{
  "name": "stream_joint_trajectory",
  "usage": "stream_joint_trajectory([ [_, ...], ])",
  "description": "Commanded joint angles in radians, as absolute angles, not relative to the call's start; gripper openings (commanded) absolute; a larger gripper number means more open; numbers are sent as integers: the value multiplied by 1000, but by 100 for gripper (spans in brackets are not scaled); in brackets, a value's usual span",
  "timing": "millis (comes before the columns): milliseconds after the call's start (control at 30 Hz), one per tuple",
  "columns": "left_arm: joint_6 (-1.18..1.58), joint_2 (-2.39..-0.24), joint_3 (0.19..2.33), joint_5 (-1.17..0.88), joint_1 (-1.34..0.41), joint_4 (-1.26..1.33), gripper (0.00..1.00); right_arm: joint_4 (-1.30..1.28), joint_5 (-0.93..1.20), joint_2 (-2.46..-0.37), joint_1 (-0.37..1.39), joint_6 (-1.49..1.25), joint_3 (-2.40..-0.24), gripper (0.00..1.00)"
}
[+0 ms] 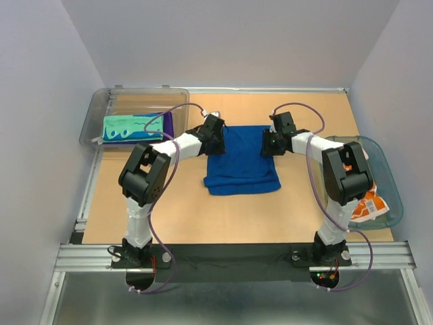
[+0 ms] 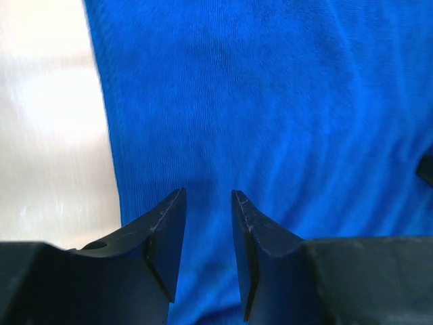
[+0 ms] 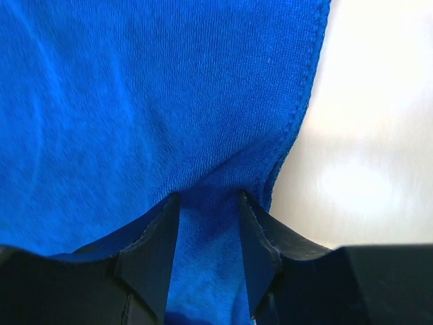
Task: Fold and stack the towels
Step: Fold the towel
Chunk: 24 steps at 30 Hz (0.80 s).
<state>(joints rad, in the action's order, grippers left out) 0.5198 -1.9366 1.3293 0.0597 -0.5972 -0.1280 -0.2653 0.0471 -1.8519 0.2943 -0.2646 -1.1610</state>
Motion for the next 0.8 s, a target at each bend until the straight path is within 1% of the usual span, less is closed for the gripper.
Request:
stream_joint_trajectory([
  [0, 512, -2015, 1416, 74, -557, -120, 43, -180, 5, -1933, 278, -247, -1245, 46],
  [200, 512, -2126, 1541, 40, -480, -146, 42, -175, 5, -1990, 252, -238, -1353, 46],
  [267, 500, -2112, 1563, 35, -482, -161, 42, -173, 47, -1954, 252, -230, -1367, 46],
  [300, 499, -2073, 1557, 34, -482, -161, 43, -176, 86, -1939, 252, -224, -1362, 46],
  [400, 502, -1984, 1482, 37, -486, -138, 46, -179, 127, -1852, 253, -227, -1293, 46],
  [433, 503, -1915, 1453, 41, -494, -130, 48, -179, 147, -1830, 253, -229, -1269, 46],
  [567, 508, -1754, 1267, 57, -521, -109, 54, -183, 213, -1729, 255, -219, -1110, 44],
  [667, 517, -1640, 1153, 77, -560, -109, 55, -189, 238, -1671, 256, -206, -1046, 36],
  [733, 534, -1567, 1100, 86, -577, -109, 55, -198, 248, -1640, 259, -196, -1000, 27],
  [767, 541, -1543, 1047, 86, -587, -106, 55, -199, 256, -1631, 259, -195, -986, 27],
])
